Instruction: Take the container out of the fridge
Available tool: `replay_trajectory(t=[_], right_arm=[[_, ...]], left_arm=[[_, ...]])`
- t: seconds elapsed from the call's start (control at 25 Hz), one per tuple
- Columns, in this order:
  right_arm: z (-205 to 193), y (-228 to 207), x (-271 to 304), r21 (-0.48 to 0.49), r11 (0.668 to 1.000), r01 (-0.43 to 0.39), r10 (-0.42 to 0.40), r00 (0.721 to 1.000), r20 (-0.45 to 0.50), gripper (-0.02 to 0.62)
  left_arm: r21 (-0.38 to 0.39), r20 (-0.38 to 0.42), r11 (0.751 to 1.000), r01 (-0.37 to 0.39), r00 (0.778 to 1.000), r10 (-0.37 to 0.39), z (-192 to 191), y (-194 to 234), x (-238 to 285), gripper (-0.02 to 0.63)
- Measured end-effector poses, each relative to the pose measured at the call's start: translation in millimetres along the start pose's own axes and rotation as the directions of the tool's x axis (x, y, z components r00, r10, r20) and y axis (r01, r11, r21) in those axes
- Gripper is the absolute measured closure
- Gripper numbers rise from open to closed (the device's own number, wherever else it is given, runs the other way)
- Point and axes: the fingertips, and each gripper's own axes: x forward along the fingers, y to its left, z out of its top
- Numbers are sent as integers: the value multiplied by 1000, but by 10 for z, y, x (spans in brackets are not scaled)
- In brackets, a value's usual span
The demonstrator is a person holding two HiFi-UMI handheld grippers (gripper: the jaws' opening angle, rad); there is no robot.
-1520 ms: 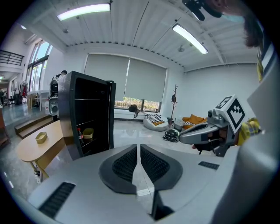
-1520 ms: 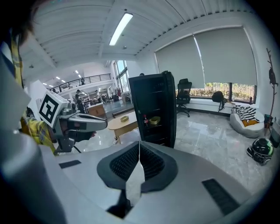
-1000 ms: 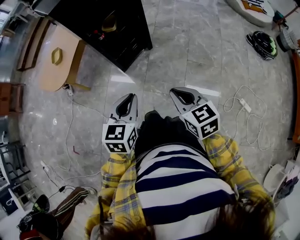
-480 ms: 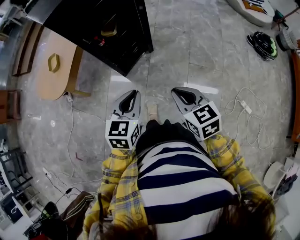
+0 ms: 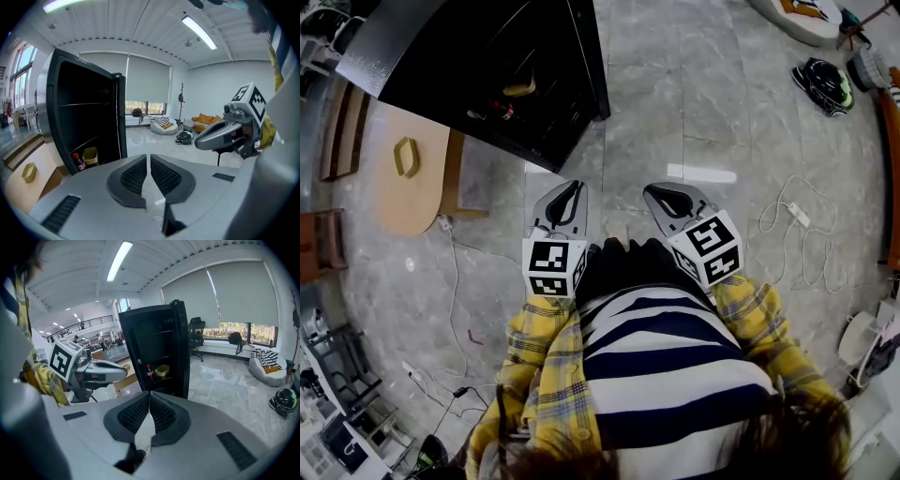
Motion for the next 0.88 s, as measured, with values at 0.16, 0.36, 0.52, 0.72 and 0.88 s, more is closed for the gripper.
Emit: replay_trajectory(t=[0.16,0.36,0.52,0.72,0.88], right_arm=[[9,-8,129,21,1000,20,-20,1000,-20,566],[-11,-24,241,41,999,34,-32,998,-47,566],[-30,-105,291,49,998,26,-23,998,-58,566],[12,-331,412,57,998,-4,8,998,-60,565],[86,-472,534,50,998,-39,42,998,-56,566]], left_arm=[[12,-5,1000,25,1000,-25,3,146,120,569],[17,-20,999,29,999,-29,-24,295,272,569],[27,-31,1000,-8,999,9,-26,364,361,569],[38,-43,997,-66,997,68,31,441,531,560],[39,-68,994,-102,992,104,30,520,694,534]])
